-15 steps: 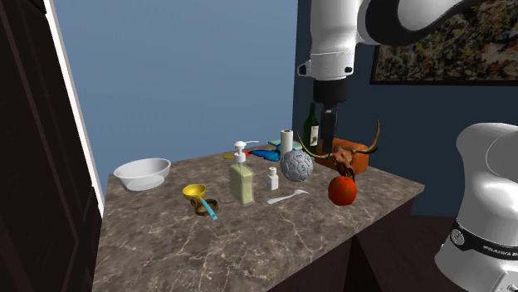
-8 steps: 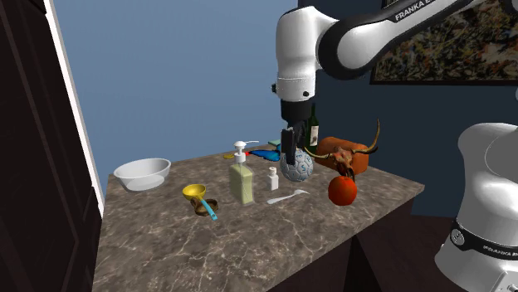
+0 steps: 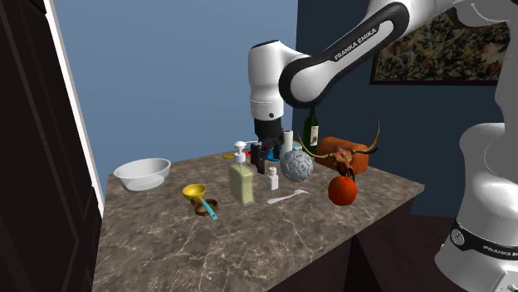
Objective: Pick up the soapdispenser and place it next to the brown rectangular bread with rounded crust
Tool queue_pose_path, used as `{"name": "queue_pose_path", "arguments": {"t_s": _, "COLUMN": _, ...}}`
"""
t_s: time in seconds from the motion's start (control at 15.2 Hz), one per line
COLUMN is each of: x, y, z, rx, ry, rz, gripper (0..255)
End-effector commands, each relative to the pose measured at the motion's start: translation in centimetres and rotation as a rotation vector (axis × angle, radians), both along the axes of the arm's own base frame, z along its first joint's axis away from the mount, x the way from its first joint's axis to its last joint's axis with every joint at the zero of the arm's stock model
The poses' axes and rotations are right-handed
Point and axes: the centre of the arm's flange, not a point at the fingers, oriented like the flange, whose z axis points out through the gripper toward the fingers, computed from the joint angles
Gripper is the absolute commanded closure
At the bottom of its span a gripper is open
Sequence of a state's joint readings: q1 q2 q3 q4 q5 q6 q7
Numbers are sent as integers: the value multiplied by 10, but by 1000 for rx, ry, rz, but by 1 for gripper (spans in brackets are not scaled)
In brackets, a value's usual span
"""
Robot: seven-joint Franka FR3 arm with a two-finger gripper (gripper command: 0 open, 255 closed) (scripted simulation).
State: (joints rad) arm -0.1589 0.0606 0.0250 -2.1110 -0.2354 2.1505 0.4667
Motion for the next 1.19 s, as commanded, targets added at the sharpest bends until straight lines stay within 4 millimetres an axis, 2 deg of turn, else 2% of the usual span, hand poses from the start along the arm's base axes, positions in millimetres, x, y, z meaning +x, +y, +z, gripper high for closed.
{"name": "queue_pose_path", "arguments": {"t_s": 0.0, "x": 20, "y": -14, "z": -10, "rx": -8, "ry": -14, "rz": -30, "gripper": 0}}
{"name": "queue_pose_path", "arguments": {"t_s": 0.46, "x": 79, "y": -58, "z": -46, "rx": -32, "ry": -55, "rz": -127, "gripper": 0}}
{"name": "queue_pose_path", "arguments": {"t_s": 0.92, "x": 78, "y": -66, "z": -82, "rx": -32, "ry": -55, "rz": -127, "gripper": 0}}
{"name": "queue_pose_path", "arguments": {"t_s": 1.12, "x": 78, "y": -67, "z": -85, "rx": -32, "ry": -55, "rz": -127, "gripper": 0}}
